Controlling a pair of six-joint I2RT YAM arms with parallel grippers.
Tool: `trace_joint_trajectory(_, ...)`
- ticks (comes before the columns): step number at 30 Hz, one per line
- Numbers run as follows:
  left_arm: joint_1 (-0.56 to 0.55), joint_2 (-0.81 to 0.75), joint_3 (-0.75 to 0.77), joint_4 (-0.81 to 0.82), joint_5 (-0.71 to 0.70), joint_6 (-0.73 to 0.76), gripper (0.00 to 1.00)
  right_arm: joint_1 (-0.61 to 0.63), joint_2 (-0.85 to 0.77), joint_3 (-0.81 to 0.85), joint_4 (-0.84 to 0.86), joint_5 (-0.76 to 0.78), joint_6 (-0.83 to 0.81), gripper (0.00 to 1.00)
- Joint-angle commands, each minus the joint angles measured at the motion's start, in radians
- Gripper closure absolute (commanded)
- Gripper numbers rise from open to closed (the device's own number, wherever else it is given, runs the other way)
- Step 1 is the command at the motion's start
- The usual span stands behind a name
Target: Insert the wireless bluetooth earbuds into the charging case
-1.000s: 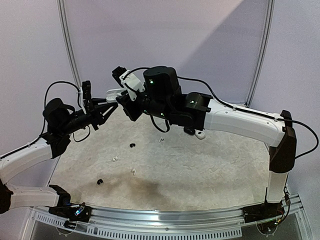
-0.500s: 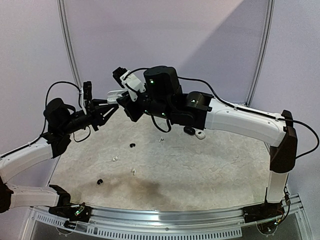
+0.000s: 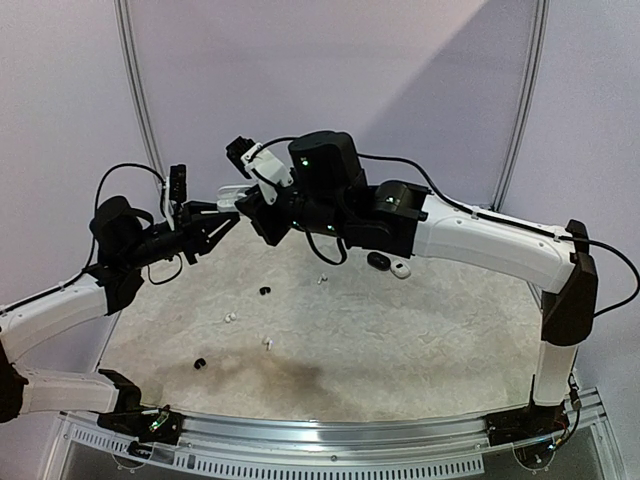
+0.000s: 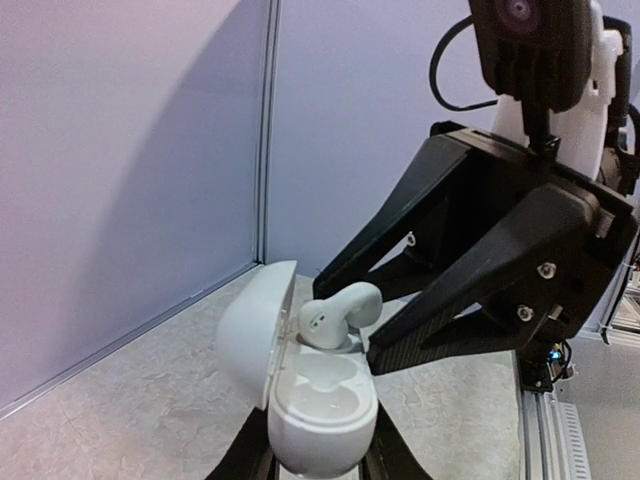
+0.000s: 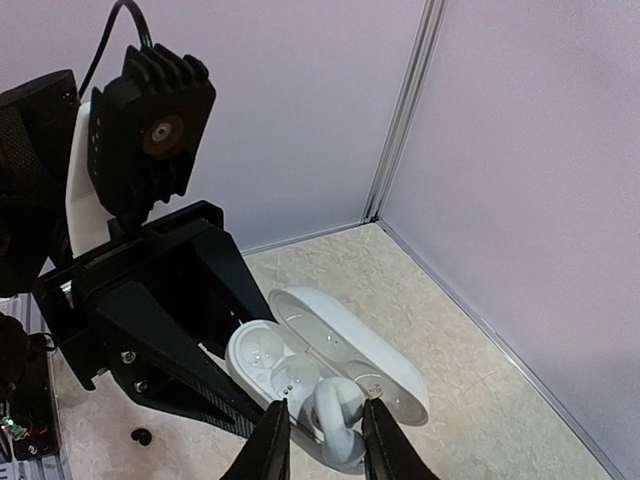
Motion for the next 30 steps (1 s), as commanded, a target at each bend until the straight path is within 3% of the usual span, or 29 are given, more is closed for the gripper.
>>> trace_joint_trajectory(1,-0.023,-0.002,-0.014,0.069,0.167,-0.024,1.00,-0.039,-0.015,0.017,0.007,0.037,0.007,0.75)
trace_joint_trajectory(18,-0.023,-0.001,-0.025,0.113,0.169,-0.067,1.00,-0.047,-0.009,0.014,0.002,0.010,0.025,0.76)
trace_joint_trajectory(30,-0.024,0.008,-0.030,0.133,0.127,-0.131,1.00,-0.047,-0.006,0.017,-0.003,-0.074,0.030,0.83)
